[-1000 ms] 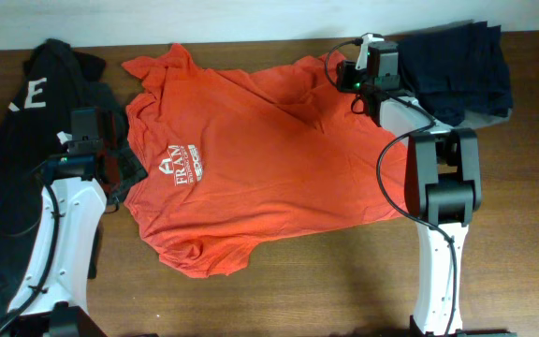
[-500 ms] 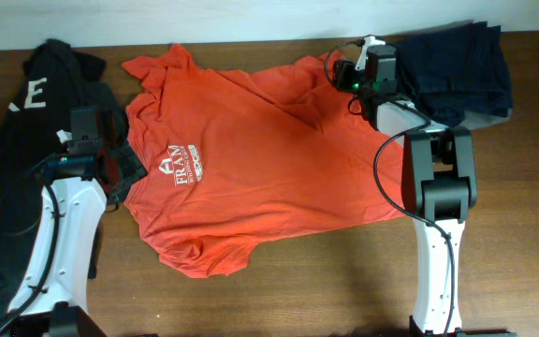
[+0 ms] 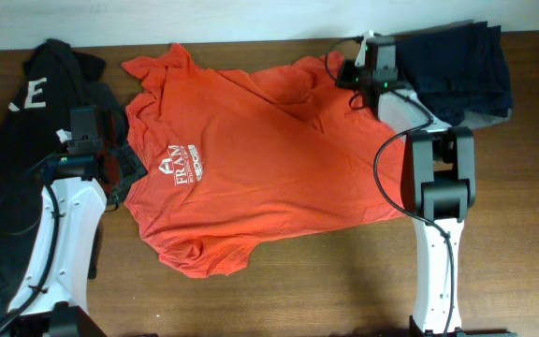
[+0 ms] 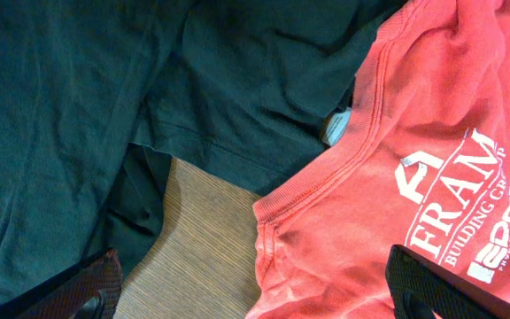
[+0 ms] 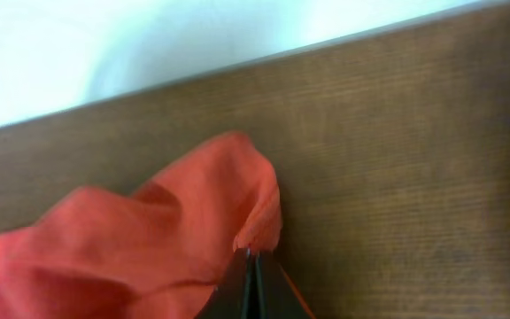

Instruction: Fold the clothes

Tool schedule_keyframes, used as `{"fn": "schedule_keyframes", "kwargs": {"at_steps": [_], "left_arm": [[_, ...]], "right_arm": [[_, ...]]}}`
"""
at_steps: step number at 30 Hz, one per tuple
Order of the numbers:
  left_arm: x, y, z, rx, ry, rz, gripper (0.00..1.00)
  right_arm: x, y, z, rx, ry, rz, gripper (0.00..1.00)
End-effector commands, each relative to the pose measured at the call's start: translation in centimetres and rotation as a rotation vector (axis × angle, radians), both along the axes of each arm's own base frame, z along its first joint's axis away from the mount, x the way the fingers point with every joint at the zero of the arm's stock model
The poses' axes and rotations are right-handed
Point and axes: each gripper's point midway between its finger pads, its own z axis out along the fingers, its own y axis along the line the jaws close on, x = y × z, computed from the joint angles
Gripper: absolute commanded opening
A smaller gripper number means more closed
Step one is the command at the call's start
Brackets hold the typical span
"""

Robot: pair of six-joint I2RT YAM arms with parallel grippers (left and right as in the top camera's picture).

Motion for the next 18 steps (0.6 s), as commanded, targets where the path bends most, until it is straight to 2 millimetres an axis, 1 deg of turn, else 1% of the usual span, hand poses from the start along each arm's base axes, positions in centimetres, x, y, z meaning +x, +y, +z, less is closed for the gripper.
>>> {"fn": "schedule_keyframes", "kwargs": {"at_steps": [1,4,7,11,13,15,16,17,18], "left_arm": [[0.0,0.3,-0.1,0.011,0.009,-0.007,0.95],[0.0,0.3,-0.1,0.011,0.009,-0.008,0.95],[0.0,0.3,-0.1,0.011,0.009,-0.008,0.95],[0.0,0.2,-0.1,0.009,0.008,-0.009,0.95],[0.0,0.2,-0.1,0.009,0.008,-0.009,0.95],[0.0,0.2,-0.1,0.009,0.008,-0.009,0.95],[0.0,0.2,-0.1,0.009,0.007,-0.009,0.95],[0.1,0.2,-0.1,0.009,0.005,-0.009,0.95],[0.1,0.2,-0.1,0.009,0.005,-0.009,0.95]], "right_arm": [[2.1,0.0,5.3,-0.076,-0.084,0.058,0.04],[2.7,-0.8,7.8,-0.16,-0.101,0.057,0.04],[2.9,-1.9,8.8,-0.213,-0.106,0.04,0.04],[2.6,-3.8,8.2,-0.234,-0.075,0.003,0.04],[2.6,-5.3,7.7,-0.25,-0.061,-0.031,0.04],[2.7,-6.9,7.5,-0.262,-0.056,-0.062,0.04],[2.7,-7.8,7.5,-0.277,-0.059,-0.069,0.04],[2.9,-9.2,7.7,-0.282,-0.067,-0.085,0.04],[3.0,-10.0,7.9,-0.278,-0.079,-0.095,0.04]]}}
